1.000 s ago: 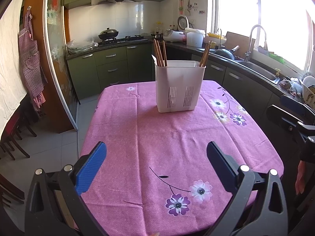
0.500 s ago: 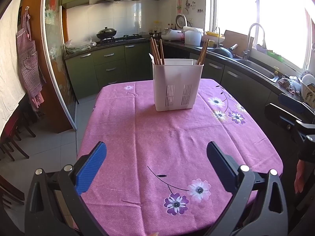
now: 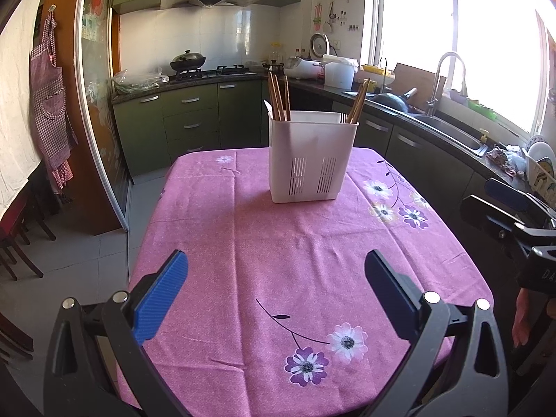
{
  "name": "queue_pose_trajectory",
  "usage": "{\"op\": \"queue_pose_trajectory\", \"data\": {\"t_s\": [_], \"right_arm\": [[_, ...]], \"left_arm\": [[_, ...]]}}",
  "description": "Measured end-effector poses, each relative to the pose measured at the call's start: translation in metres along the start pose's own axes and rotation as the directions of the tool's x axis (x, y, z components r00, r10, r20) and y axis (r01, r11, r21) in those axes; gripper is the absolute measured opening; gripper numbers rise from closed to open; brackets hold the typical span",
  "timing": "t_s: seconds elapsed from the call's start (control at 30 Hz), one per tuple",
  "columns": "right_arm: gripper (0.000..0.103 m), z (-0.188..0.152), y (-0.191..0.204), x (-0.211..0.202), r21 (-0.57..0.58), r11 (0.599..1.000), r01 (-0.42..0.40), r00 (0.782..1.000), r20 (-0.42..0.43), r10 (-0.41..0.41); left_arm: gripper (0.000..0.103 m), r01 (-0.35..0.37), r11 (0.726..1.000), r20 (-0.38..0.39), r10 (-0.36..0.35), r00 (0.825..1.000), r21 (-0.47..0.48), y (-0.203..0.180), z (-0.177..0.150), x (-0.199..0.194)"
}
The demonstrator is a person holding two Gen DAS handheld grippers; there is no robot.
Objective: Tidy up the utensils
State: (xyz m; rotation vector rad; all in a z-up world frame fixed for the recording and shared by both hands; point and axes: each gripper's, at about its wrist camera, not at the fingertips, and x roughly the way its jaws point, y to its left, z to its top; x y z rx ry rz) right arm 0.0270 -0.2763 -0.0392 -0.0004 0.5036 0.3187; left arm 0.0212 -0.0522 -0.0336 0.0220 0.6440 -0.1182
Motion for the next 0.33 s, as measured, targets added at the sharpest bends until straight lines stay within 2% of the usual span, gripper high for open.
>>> {"op": "queue_pose_trajectory", "data": {"t_s": [0.33], "right_arm": [[0.098,-0.003,-0.008,0.011,0.008,1.0,0.009,1.0,-0.024,-0.009]], "left_arm": [[0.097,-0.009,1.0,-0.063,0.01,0.998,0.023,0.002,-0.001,0.021]]}}
